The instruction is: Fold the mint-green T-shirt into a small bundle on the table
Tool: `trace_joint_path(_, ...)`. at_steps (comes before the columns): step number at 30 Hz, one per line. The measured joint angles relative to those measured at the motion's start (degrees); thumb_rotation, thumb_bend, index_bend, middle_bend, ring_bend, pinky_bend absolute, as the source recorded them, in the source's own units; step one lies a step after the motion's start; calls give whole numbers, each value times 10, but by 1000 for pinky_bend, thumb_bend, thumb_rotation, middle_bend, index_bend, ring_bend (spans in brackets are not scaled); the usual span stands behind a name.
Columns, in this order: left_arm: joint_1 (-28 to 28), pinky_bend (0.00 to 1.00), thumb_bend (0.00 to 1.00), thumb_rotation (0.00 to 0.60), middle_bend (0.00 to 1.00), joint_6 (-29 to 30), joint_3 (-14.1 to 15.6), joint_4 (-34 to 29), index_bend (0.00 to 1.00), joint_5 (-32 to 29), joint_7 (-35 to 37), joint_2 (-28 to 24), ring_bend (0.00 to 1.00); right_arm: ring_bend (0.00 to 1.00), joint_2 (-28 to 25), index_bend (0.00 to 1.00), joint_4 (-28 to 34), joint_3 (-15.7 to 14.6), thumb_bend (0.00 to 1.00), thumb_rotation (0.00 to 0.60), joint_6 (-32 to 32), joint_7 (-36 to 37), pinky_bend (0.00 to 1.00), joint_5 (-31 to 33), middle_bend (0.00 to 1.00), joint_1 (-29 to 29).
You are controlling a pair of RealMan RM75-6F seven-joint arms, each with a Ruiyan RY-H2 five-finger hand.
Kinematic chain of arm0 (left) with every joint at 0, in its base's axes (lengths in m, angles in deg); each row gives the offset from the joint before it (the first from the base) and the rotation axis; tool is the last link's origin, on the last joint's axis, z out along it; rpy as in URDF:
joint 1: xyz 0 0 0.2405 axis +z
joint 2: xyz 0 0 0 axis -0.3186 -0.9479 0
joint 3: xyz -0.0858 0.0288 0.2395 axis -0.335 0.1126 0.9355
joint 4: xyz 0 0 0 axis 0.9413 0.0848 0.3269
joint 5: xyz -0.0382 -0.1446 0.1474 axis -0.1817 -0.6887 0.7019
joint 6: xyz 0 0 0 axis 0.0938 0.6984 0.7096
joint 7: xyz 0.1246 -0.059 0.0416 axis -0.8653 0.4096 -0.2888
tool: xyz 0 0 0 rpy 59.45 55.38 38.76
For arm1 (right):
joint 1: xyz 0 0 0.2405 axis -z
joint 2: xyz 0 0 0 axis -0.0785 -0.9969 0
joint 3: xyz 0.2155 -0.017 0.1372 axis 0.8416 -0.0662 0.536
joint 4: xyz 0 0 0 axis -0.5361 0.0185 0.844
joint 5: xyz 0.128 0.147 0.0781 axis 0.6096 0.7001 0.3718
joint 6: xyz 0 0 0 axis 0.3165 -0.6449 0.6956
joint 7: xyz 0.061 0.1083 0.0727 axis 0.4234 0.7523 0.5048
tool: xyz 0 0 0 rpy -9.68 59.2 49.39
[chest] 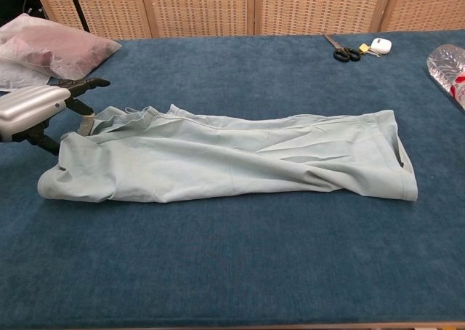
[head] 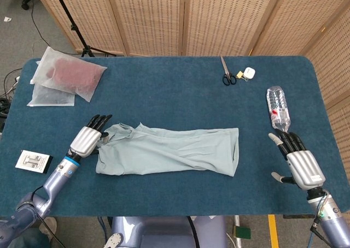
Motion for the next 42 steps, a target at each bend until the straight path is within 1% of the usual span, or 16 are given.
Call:
trace_joint_path(4,0,0,837,600,0,1,0,-6,717,0,3,-6,0,0,0,0,0,0,40,600,-1,-1,0,-1,0,0)
trace_joint_path(7,0,0,865,600,0,2,0,-7,722,0,3,-10,0,0,0,0,1,0,39,600,-1,-1,0,-1,0,0)
trace_joint_path(28,24,0,870,600,0,11,9,-8,735,-4,18,-73,0,0,-2,0,5,-2,40,600,-3,-2,0,-5,0,2)
trace_joint_path(36,40,0,870,600,0,-10,11,25,737,-18,27,-95,0,0,-5,0,6,-2,40,600,-4,2,0,-7,0,2)
trace_joint_path(42,46,0,870,600,0,-38,2,57,738,-36,50,-105,0,0,-5,0,7,-2,39,600,-5,1,0,-7,0,2)
